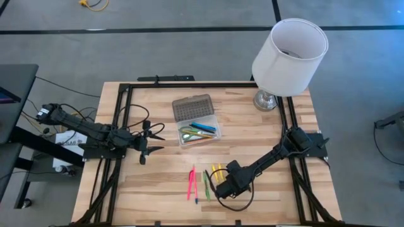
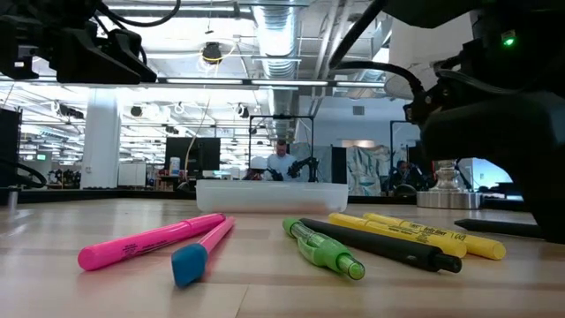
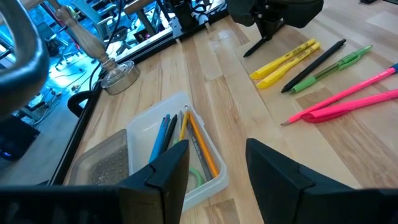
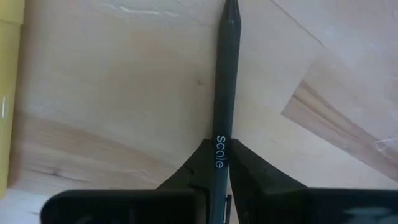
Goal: Pick & place school supplies into a supply box
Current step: Put the right black pen into the transparent supply box
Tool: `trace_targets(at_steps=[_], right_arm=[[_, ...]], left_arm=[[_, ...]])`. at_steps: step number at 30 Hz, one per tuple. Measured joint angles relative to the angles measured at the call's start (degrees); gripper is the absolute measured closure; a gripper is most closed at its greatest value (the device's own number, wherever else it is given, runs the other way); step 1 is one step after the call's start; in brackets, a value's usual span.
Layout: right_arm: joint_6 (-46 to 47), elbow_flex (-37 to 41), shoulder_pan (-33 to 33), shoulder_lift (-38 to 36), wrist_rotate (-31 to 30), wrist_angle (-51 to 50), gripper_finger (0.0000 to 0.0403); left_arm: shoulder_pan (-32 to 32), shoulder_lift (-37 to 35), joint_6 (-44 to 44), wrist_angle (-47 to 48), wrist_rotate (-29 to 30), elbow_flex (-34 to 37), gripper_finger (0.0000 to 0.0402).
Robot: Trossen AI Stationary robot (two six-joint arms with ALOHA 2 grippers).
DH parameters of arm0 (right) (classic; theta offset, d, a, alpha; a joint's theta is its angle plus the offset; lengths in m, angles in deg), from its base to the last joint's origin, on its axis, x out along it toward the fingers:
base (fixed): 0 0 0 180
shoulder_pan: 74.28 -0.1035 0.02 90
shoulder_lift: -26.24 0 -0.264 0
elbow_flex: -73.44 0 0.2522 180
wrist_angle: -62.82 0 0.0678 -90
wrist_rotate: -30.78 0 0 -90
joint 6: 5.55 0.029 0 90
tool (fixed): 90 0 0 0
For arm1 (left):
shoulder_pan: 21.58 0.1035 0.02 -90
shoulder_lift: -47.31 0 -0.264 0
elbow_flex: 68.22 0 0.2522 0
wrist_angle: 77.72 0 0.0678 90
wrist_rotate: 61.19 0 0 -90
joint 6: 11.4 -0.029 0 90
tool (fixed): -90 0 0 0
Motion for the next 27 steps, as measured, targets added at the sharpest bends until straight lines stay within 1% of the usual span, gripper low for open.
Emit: trace_targets(at_steps=[7, 27], right_arm=[[-0.2, 0.01, -0.02, 0.0, -0.88, -1.2, 0.0385], [-0.24, 0.11, -0.04, 0.07, -2.7, -6.79, 0.0388]], left_arm=[[0.0, 0.0, 0.29, 0.0, -0.01, 0.0, 0.0247], [0.01, 0.01, 0.42, 0.0, -0.01, -0.02, 0.0247]])
